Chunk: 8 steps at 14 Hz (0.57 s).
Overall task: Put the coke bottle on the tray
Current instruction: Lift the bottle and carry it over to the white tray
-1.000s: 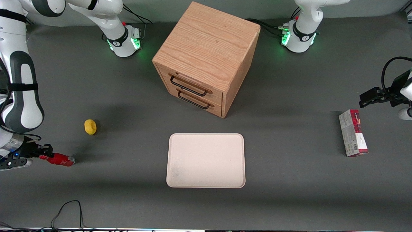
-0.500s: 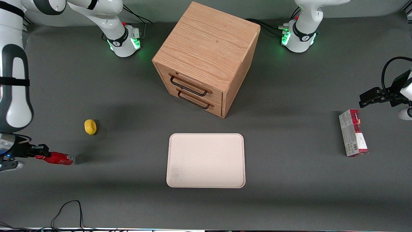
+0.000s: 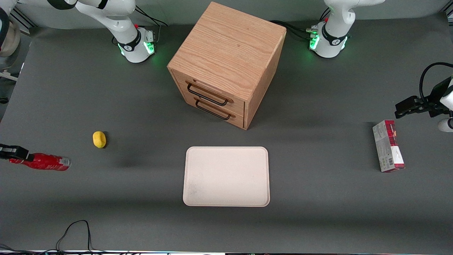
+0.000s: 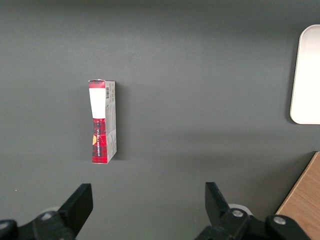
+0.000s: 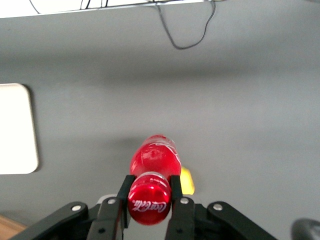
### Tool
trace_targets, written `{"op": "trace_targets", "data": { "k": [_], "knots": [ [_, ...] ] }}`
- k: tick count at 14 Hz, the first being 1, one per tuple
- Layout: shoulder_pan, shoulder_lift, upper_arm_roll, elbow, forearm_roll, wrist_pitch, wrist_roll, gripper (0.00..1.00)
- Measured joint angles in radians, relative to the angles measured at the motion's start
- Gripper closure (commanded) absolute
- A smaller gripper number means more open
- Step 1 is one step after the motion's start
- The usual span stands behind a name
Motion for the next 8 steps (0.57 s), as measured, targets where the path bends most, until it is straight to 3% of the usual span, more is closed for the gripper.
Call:
{"op": "trace_targets", "data": {
  "k": [5, 8],
  "knots": [
    [0.017, 0.001, 0.408, 0.054, -0.214, -0.065, 0.480, 1.00],
    [0.035, 0.001, 0.549, 0.054, -0.251, -0.046, 0.621, 1.00]
  ]
}}
